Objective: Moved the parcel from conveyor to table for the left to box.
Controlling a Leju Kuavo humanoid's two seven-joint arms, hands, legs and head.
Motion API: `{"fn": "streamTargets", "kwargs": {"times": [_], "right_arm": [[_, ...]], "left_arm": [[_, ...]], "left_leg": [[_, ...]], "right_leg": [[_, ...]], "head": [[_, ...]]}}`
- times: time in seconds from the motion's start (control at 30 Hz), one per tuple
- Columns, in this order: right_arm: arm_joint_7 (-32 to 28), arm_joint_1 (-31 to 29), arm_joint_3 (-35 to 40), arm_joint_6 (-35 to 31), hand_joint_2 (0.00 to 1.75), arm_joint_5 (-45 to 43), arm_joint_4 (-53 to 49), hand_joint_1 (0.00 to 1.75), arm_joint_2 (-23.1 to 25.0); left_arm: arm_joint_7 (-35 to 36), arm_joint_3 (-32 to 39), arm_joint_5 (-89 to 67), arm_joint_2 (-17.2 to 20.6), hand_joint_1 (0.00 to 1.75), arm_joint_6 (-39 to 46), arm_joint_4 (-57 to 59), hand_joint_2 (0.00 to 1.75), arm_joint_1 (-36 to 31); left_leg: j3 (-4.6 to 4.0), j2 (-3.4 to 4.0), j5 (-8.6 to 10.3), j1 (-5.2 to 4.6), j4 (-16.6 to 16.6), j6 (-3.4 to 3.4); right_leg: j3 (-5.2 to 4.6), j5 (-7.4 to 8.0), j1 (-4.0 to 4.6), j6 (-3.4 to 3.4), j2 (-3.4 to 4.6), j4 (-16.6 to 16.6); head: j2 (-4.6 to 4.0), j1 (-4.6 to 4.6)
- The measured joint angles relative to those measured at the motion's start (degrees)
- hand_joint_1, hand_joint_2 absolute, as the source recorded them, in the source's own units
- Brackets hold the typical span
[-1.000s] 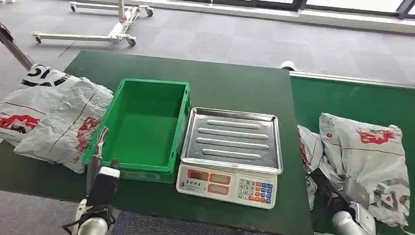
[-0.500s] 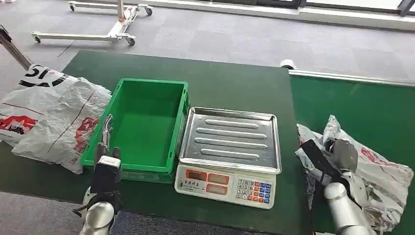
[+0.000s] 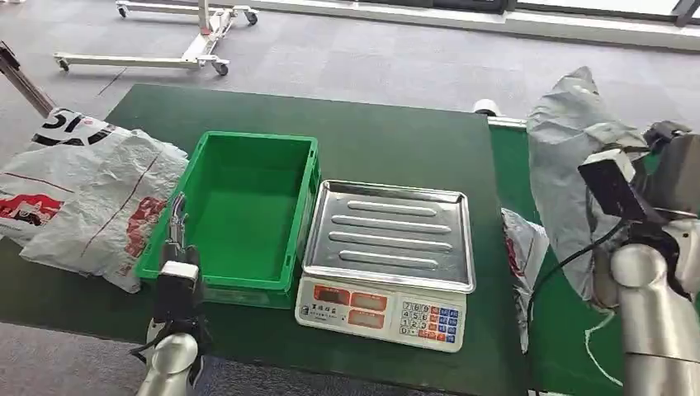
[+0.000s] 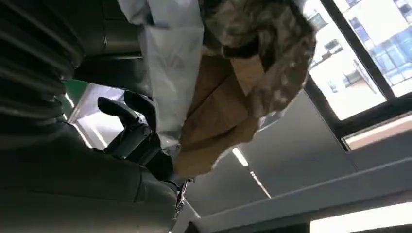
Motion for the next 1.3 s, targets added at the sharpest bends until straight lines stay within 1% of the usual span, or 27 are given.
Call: {"fn": "streamTargets", "kwargs": {"times": [0.1,0.23,0.3,0.4,0.43,0.57,0.77,0.9,1.1,1.13,1.17,1.2,1.3], "right_arm": [[-0.7,-3.2,0.2,2.3,1.75,-2.5,-0.2,1.75,-2.1],[-3.0,-4.8,1.9,1.3,1.75,-4.3,0.7,1.75,-2.3],[-3.2,-5.8,3.6,2.8,1.75,-5.8,1.4,1.75,-1.9],[-3.8,-8.1,8.4,8.1,1.75,-5.6,3.4,1.75,1.1],[-4.0,-8.5,10.6,8.9,1.75,-5.2,4.1,1.75,2.2],[-4.1,-8.6,19.2,9.7,1.75,-5.8,6.5,1.75,7.2],[-4.9,-8.4,33.3,14.8,1.75,-9.5,9.1,1.75,13.6],[-4.9,-8.5,38.7,14.8,1.75,-11.2,10.3,1.75,15.2],[-4.9,-8.6,41.5,14.8,1.75,-11.9,11.3,1.75,15.4],[-4.9,-8.7,41.8,14.8,1.75,-12.1,11.5,0.31,15.4],[-4.9,-8.7,42.0,14.8,1.75,-12.1,11.6,0.00,15.5],[-4.9,-8.7,42.2,14.8,0.00,-12.1,11.8,0.00,15.5],[-4.9,-8.7,43.1,15.6,0.00,-12.5,12.6,0.00,15.9]], "left_arm": [[-0.4,0.0,1.2,0.1,0.00,0.4,0.8,0.00,-0.3],[-1.2,0.0,1.7,0.1,0.00,0.5,2.7,0.00,-1.2],[-1.2,0.0,1.7,0.1,0.00,0.5,3.3,0.00,-1.6],[-1.1,0.0,1.7,0.0,0.00,-0.1,3.9,0.00,-2.2],[-1.0,0.0,1.7,-0.1,0.00,-0.3,4.1,0.00,-2.5],[-0.6,-0.4,1.5,-0.5,0.00,-0.7,4.8,0.00,-3.1],[-0.3,-0.7,1.1,-1.3,0.00,-0.1,5.0,0.00,-2.6],[-0.1,-0.7,1.1,-1.5,0.00,-0.1,5.0,0.00,-1.9],[-0.1,-0.7,1.1,-1.6,0.00,-0.1,5.0,0.00,-1.7],[-0.1,-0.7,1.1,-1.6,0.00,-0.1,5.0,0.00,-1.7],[-0.1,-0.7,1.1,-1.6,0.00,-0.1,5.0,0.00,-1.7],[-0.1,-0.7,1.1,-1.6,0.00,-0.1,5.0,0.00,-1.6],[-0.1,-0.7,1.0,-1.6,0.00,0.0,5.0,0.00,-1.4]], "left_leg": [[-0.01,-0.02,0.02,0.00,0.0,0.03],[-0.04,0.02,0.02,0.01,0.0,0.03],[-0.12,-0.02,0.02,0.01,0.0,0.02],[-0.05,0.24,0.08,0.02,0.0,-0.07],[-0.03,0.34,0.09,0.02,0.0,-0.08],[-0.07,0.12,0.21,0.13,-0.1,-0.25],[-0.11,0.13,0.21,0.16,-0.1,-0.30],[-0.14,0.05,0.22,0.16,-0.1,-0.31],[-0.15,0.05,0.23,0.14,-0.1,-0.30],[-0.15,0.04,0.23,0.14,-0.1,-0.30],[-0.14,0.04,0.23,0.14,-0.1,-0.30],[-0.14,0.05,0.23,0.14,-0.1,-0.31],[-0.13,0.05,0.23,0.14,-0.1,-0.31]], "right_leg": [[0.04,0.00,0.02,0.00,-0.03,0.0],[0.02,0.00,0.02,0.00,0.01,0.0],[0.05,0.00,0.04,0.00,-0.02,0.1],[-0.08,0.06,0.12,-0.09,0.25,0.1],[-0.11,0.09,0.14,-0.14,0.35,0.1],[-0.11,0.03,0.29,-0.23,0.19,0.1],[-0.25,-0.01,0.31,-0.30,0.19,0.2],[-0.23,-0.04,0.30,-0.34,0.08,0.2],[-0.23,0.01,0.22,-0.28,0.08,0.2],[-0.22,0.01,0.22,-0.28,0.06,0.2],[-0.22,0.01,0.23,-0.29,0.06,0.2],[-0.22,0.01,0.23,-0.29,0.06,0.2],[-0.22,0.02,0.28,-0.30,0.07,0.2]], "head": [[0.00,0.05],[0.00,0.02],[-0.02,0.05],[0.00,0.05],[0.00,0.00],[0.00,0.05],[-0.02,0.00],[0.00,0.02],[0.00,0.02],[0.00,0.02],[0.00,0.02],[0.00,0.02],[0.00,0.02]]}}
